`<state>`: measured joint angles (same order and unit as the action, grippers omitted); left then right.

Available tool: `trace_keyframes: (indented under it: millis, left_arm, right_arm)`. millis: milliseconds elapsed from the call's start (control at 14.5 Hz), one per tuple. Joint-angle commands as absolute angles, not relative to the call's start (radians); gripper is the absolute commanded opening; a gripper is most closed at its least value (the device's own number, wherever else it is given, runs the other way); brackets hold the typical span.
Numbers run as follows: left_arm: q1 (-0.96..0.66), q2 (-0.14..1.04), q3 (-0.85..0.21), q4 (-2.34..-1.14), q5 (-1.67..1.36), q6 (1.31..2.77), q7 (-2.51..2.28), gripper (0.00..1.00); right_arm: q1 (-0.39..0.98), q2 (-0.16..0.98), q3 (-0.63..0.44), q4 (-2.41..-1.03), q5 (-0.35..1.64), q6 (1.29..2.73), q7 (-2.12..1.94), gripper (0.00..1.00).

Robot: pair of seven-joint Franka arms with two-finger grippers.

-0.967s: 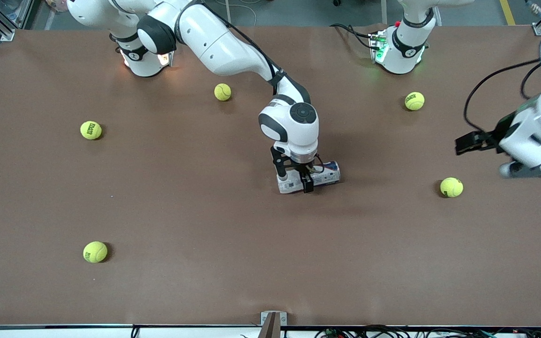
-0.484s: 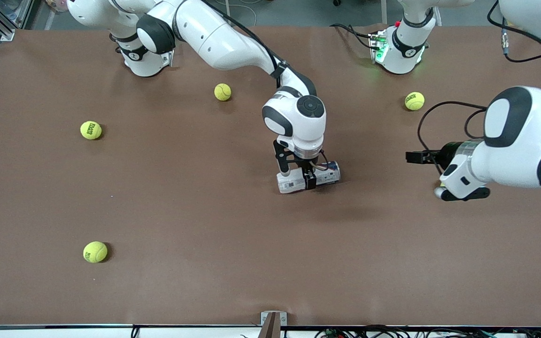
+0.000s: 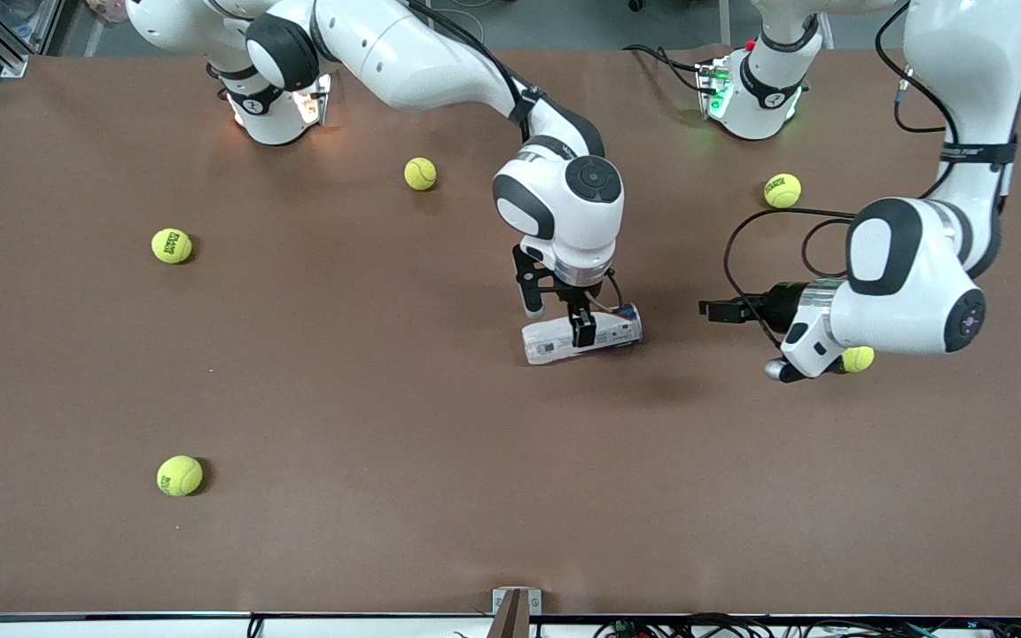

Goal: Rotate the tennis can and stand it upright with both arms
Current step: 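Set the can down with the right gripper while the left gripper reaches it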

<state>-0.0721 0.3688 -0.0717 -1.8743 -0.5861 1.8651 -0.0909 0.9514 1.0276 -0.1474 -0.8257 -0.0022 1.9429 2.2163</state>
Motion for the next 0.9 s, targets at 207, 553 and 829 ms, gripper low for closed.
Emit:
trace_keyframes:
  millis: [207, 553, 829]
  left_arm:
    - [-0.060, 0.328, -0.078, -2.110, -0.980, 2.032, 0.243, 1.00]
    - [-0.057, 0.374, -0.077, -2.204, -1.334, 2.069, 0.549, 1.00]
    - [-0.066, 0.449, -0.078, -2.220, -1.556, 2.069, 0.725, 1.00]
  right_arm:
    - [0.712, 0.850, -0.061, -0.859, 0.015, 1.714, 1.626, 1.00]
    - [0.536, 0.767, -0.061, -0.935, 0.015, 1.618, 1.168, 1.00]
    - [0.379, 0.577, -0.061, -1.205, 0.015, 1.663, 0.783, 1.00]
